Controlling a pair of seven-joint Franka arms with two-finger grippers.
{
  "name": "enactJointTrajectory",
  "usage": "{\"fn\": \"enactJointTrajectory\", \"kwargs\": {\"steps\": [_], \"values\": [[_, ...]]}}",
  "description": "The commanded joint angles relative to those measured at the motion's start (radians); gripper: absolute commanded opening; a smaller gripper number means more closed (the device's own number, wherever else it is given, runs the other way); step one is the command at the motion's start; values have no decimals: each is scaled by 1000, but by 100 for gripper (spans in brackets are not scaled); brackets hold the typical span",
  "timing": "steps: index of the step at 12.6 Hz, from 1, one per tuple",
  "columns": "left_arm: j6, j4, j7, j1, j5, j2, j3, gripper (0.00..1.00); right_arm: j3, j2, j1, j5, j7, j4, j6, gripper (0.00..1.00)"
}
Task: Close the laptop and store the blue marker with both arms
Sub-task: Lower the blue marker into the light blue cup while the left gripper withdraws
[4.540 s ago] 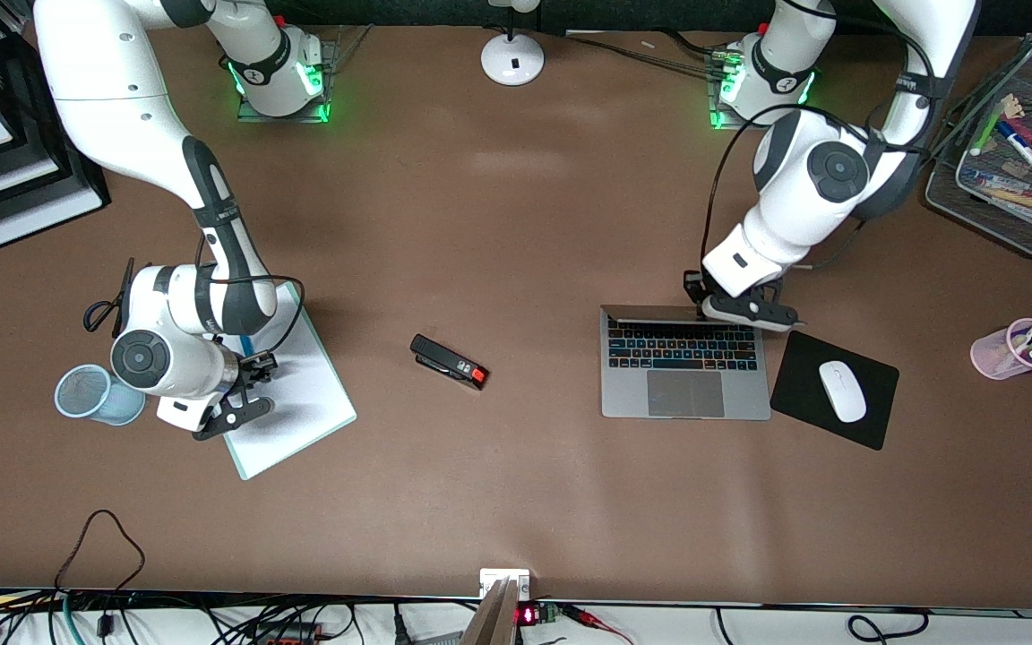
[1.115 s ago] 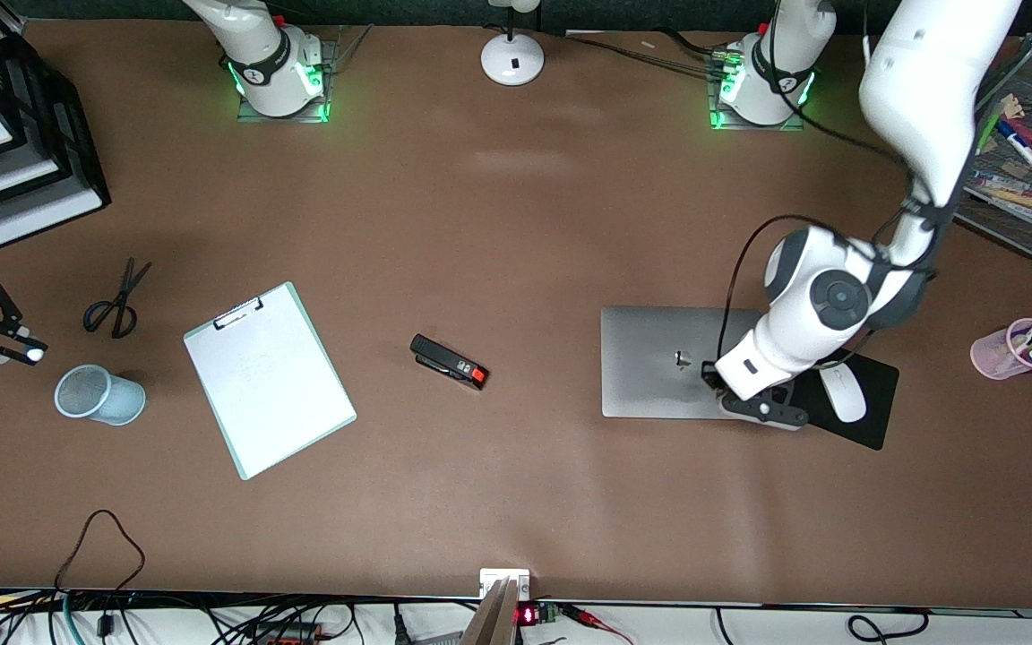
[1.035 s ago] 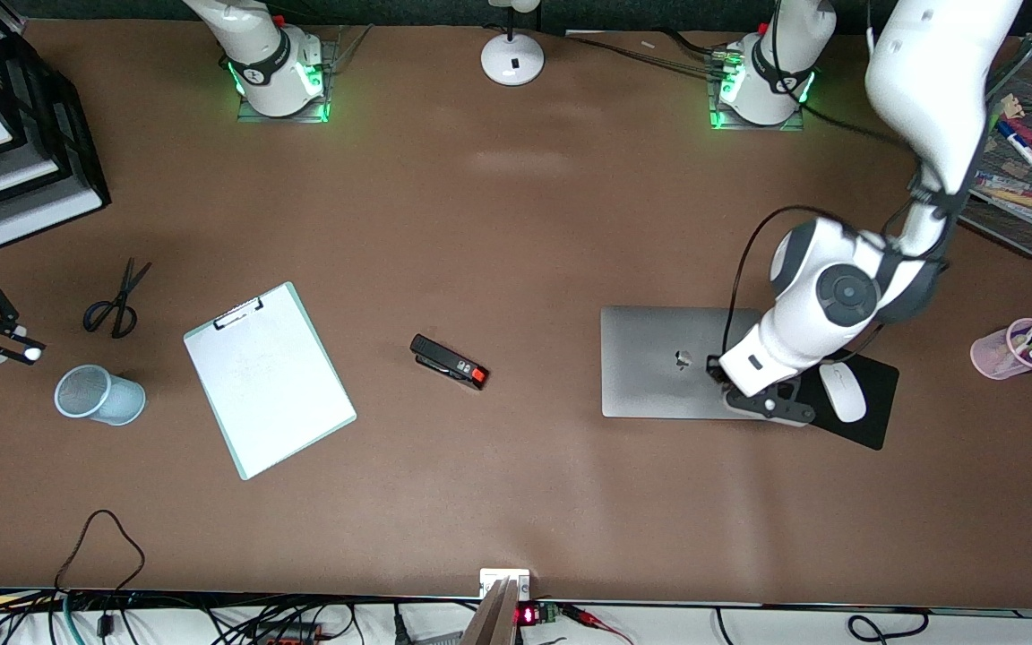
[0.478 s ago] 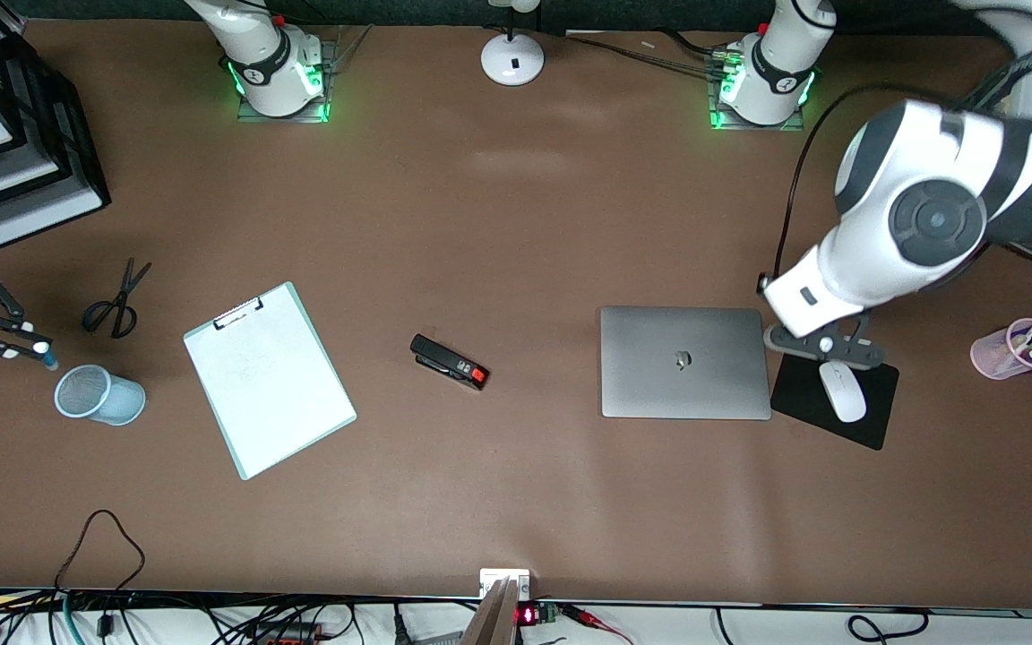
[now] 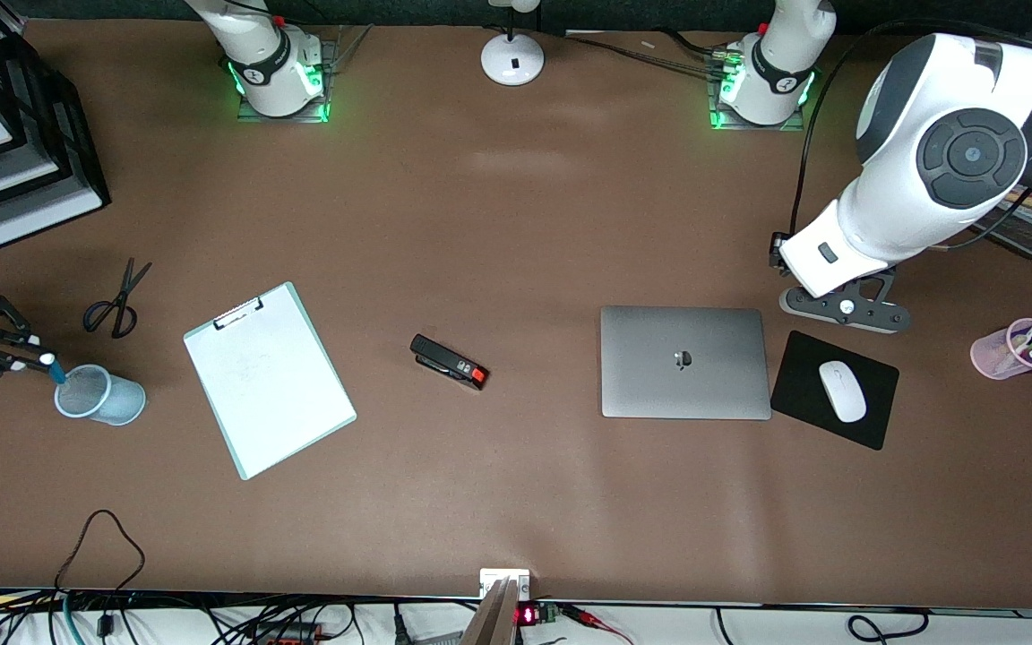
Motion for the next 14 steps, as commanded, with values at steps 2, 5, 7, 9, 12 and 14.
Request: {"fn": "enactJointTrajectory", "kwargs": {"steps": [2,5,7,9,12,14], "values": [[-59,10,56,9,-11,-32,0,100,15,59,-23,76,-59,55,-25,0],[-99,40,62,20,-11,-36,-2,100,14,85,-29,76,-98,61,-27,0],[-119,46,88,32,-11,-44,4,100,14,105,-41,76,-101,61,-28,0],[-125,51,125,58,-13,-56,1,100,14,125,-43,76,-99,63,-23,0],[-125,51,129,64,-13,-56,6,100,12,130,-51,73,-98,63,-20,0],[-128,51,190,75,-16,-61,15,100,12,145,-51,70,-99,68,-13,0]]}}
